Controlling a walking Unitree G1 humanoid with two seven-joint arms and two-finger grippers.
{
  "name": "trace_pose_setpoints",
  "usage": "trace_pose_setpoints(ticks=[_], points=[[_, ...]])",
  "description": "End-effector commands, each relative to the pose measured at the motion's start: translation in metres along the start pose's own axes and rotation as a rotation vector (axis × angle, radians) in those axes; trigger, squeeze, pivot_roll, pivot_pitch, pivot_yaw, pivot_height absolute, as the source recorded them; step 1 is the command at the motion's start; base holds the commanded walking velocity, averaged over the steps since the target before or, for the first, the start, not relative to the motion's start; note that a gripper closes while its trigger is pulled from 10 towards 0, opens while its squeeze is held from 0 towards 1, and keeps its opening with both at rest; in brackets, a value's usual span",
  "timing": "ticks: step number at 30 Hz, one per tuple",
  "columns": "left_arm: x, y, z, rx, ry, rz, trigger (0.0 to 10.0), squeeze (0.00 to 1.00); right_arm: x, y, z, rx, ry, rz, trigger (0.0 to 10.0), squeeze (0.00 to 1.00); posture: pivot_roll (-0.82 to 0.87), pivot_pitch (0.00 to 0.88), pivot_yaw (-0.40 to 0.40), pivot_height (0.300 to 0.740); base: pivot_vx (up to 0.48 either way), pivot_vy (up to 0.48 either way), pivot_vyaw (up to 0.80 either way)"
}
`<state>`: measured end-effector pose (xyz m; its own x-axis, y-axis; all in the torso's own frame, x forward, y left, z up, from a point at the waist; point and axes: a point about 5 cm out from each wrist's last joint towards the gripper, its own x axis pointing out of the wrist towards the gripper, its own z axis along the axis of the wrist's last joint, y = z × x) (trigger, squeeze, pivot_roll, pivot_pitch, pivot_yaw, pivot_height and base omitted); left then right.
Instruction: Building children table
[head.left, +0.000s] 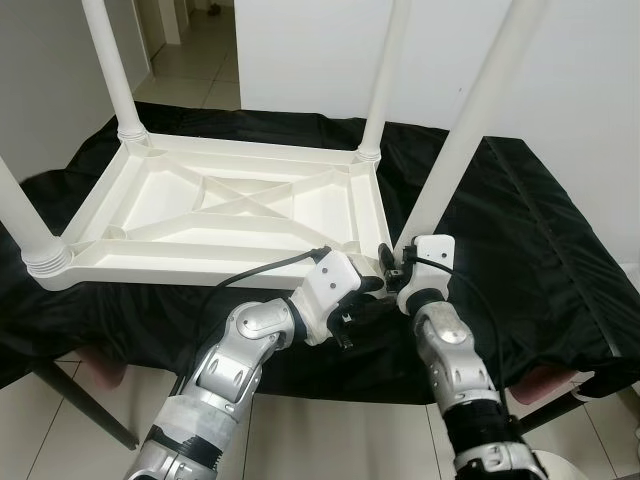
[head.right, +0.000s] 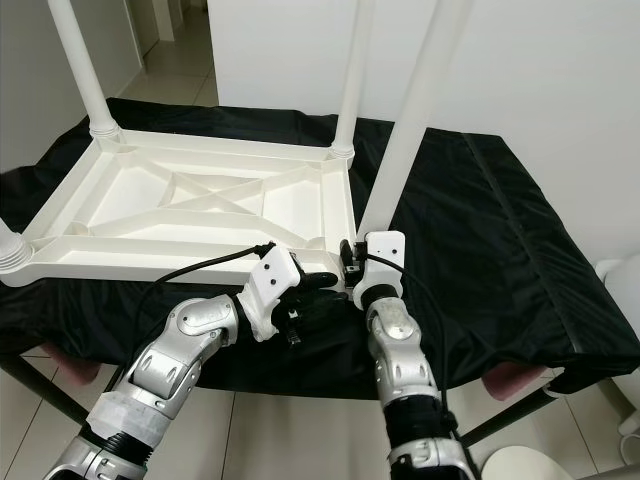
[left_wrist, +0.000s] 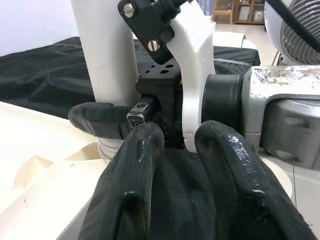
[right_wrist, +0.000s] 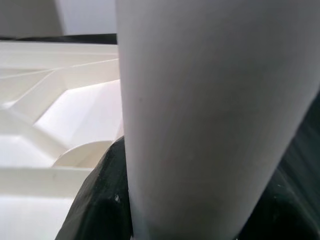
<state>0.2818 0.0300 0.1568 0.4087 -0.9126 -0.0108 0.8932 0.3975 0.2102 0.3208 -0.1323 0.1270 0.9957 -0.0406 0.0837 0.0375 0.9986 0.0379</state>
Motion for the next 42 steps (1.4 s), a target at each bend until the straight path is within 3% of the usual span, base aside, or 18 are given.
trace_pose_setpoints(ticks=[1, 8, 9, 11, 12, 17, 18, 21, 22, 23, 24, 26, 28, 33, 38, 42], points=[[0.001, 0.004, 0.0, 0.018, 0.005, 0.061, 10.0, 0.0, -0.007, -0.01, -0.004, -0.011, 0.009, -0.114, 10.0, 0.0, -0.04, 0.031, -0.044, 0.74, 0.0, 0.0, 0.0], [-0.002, 0.002, -0.001, 0.019, 0.002, 0.033, 10.0, 0.0, -0.013, 0.0, 0.005, 0.01, -0.034, -0.082, 10.0, 0.0, -0.06, 0.032, -0.022, 0.74, 0.0, 0.0, 0.0], [-0.002, 0.002, -0.001, 0.022, 0.001, 0.023, 10.0, 0.0, -0.014, -0.003, 0.006, 0.024, -0.039, -0.077, 10.0, 0.6, -0.05, 0.032, -0.022, 0.74, 0.0, 0.0, 0.0], [-0.002, 0.002, -0.001, 0.022, 0.001, 0.023, 10.0, 0.0, -0.014, -0.003, 0.006, 0.024, -0.039, -0.077, 10.0, 0.6, -0.05, 0.032, -0.022, 0.74, 0.0, 0.0, 0.0], [-0.002, 0.004, 0.0, 0.024, -0.003, 0.02, 10.0, 0.0, -0.014, -0.007, 0.008, 0.027, -0.048, -0.077, 10.0, 1.0, -0.05, 0.034, -0.024, 0.74, 0.0, 0.0, 0.0], [-0.003, 0.007, 0.004, 0.023, -0.015, 0.024, 10.0, 0.0, -0.015, -0.014, 0.013, 0.036, -0.071, -0.048, 10.0, 1.0, -0.05, 0.036, -0.024, 0.74, 0.0, 0.0, 0.0], [-0.005, 0.009, 0.005, 0.016, -0.02, 0.027, 10.0, 0.0, -0.016, -0.022, 0.018, 0.032, -0.085, 0.015, 10.0, 1.0, -0.05, 0.039, -0.017, 0.74, 0.0, 0.0, 0.0], [-0.006, 0.009, 0.004, 0.018, -0.016, 0.025, 10.0, 0.0, -0.016, -0.025, 0.019, 0.027, -0.085, 0.047, 10.0, 1.0, -0.05, 0.039, -0.013, 0.74, 0.0, 0.0, 0.0], [-0.007, 0.01, 0.004, 0.018, -0.014, 0.024, 10.0, 0.0, -0.017, -0.028, 0.019, 0.025, -0.075, 0.076, 10.0, 0.9, -0.05, 0.039, -0.013, 0.74, 0.0, 0.0, 0.0], [-0.008, 0.01, 0.005, 0.014, -0.02, 0.02, 10.0, 0.0, -0.018, -0.03, 0.019, 0.009, -0.065, 0.118, 10.0, 0.22, -0.05, 0.049, -0.006, 0.74, 0.0, 0.0, 0.0], [-0.01, 0.01, 0.007, 0.002, -0.03, 0.009, 10.0, 0.0, -0.019, -0.033, 0.017, -0.006, -0.05, 0.177, 10.0, 0.0, -0.05, 0.048, -0.005, 0.74, 0.0, 0.0, 0.0], [-0.01, 0.01, 0.007, 0.002, -0.03, 0.009, 10.0, 0.0, -0.019, -0.033, 0.017, -0.006, -0.05, 0.177, 10.0, 0.0, -0.05, 0.048, -0.005, 0.74, 0.0, 0.0, 0.0], [-0.016, 0.009, 0.007, -0.004, -0.022, -0.032, 10.0, 0.0, -0.021, -0.039, 0.012, -0.039, -0.022, 0.28, 10.0, 0.0, -0.05, 0.053, -0.004, 0.74, 0.0, 0.0, 0.0], [-0.022, 0.006, 0.005, 0.0, 0.002, -0.071, 10.0, 0.0, -0.021, -0.046, 0.008, -0.073, -0.001, 0.353, 10.0, 0.0, -0.04, 0.059, 0.0, 0.74, 0.0, 0.0, 0.0], [-0.026, 0.001, 0.002, 0.008, 0.028, -0.103, 10.0, 0.0, -0.013, -0.055, 0.005, -0.134, 0.031, 0.489, 10.0, 0.0, -0.03, 0.066, 0.002, 0.74, 0.0, 0.0, 0.0], [-0.026, 0.0, 0.001, 0.008, 0.035, -0.101, 10.0, 0.0, -0.007, -0.058, 0.006, -0.145, 0.046, 0.525, 10.0, 0.0, -0.02, 0.067, -0.006, 0.74, 0.0, 0.0, 0.0]])
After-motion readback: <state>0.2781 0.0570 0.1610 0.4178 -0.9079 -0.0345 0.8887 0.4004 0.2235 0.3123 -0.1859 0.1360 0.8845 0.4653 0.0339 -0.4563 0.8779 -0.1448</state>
